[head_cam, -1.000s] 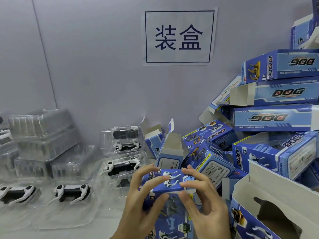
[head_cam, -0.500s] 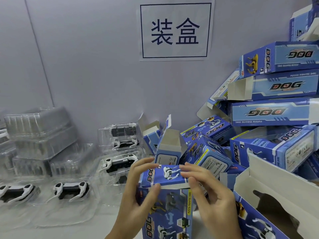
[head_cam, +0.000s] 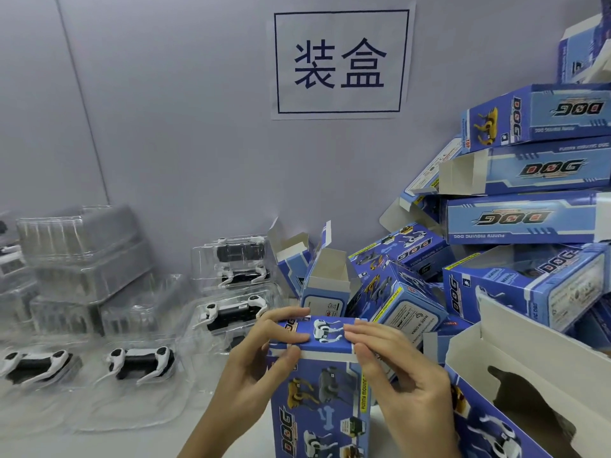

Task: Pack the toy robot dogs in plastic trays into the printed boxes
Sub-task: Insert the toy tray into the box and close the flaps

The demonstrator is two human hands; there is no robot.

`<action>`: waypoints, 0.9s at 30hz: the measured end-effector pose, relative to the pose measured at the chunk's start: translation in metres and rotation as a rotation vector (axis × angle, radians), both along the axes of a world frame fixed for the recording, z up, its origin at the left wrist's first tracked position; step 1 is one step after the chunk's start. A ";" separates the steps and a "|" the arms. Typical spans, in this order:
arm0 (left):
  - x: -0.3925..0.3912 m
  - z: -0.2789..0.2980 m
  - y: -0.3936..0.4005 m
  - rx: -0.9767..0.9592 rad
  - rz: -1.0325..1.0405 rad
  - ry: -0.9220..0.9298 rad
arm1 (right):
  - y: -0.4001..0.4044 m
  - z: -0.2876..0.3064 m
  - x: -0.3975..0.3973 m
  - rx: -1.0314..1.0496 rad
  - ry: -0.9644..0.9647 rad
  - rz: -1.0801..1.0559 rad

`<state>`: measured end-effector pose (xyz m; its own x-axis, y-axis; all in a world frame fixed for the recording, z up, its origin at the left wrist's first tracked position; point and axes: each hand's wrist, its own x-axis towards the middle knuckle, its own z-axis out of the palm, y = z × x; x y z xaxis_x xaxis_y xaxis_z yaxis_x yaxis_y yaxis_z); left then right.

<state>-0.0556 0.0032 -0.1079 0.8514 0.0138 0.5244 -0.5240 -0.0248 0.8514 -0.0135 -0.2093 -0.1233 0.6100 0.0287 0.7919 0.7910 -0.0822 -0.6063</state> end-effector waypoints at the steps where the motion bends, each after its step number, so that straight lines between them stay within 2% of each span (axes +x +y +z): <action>1: 0.000 0.001 0.001 0.001 -0.016 0.013 | 0.001 0.000 0.000 0.002 0.000 -0.006; 5: 0.001 0.004 0.003 0.012 -0.012 0.038 | 0.003 0.002 0.000 0.039 0.059 -0.002; 9: 0.001 0.004 0.004 0.028 -0.029 0.047 | 0.002 0.003 -0.002 0.070 0.148 0.088; 11: 0.001 0.004 0.006 0.027 -0.051 0.049 | -0.003 0.003 0.000 0.017 0.109 0.117; 18: 0.005 -0.001 0.016 0.015 -0.106 0.029 | -0.011 0.004 0.006 -0.162 -0.201 0.014; 27: 0.009 -0.008 0.021 0.012 -0.125 -0.003 | -0.009 0.000 0.005 -0.170 -0.197 0.000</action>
